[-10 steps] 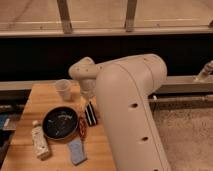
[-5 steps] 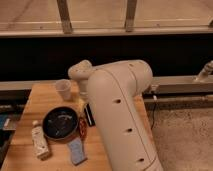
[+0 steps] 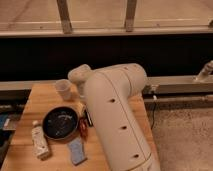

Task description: Place the eraser on the white sponge

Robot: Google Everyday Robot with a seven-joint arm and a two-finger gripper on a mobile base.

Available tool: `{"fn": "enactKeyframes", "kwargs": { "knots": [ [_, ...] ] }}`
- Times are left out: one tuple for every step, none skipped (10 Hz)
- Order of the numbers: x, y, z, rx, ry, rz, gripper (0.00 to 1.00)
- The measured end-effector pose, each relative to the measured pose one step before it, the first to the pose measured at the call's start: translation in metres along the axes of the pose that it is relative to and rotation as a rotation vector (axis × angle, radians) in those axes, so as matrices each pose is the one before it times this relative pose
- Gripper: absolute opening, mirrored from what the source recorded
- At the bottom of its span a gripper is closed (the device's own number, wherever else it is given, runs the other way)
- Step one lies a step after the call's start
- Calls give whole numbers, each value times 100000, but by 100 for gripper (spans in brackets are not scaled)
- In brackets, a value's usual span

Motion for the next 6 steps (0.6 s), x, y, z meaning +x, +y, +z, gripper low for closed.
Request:
{"fn": "enactKeyframes", "kwargs": {
  "knots": [
    [432,-119,84,-206,-81,604,52],
    [278,14,46,-309,-185,152,44],
    [283,-20,27,-372,-378,51,33],
    [243,63,-12,-617,-595,-81,21],
    [186,67,-25,-423,-474,-138,12],
    [86,131,-148,-144,-728,-511,3]
  ]
}}
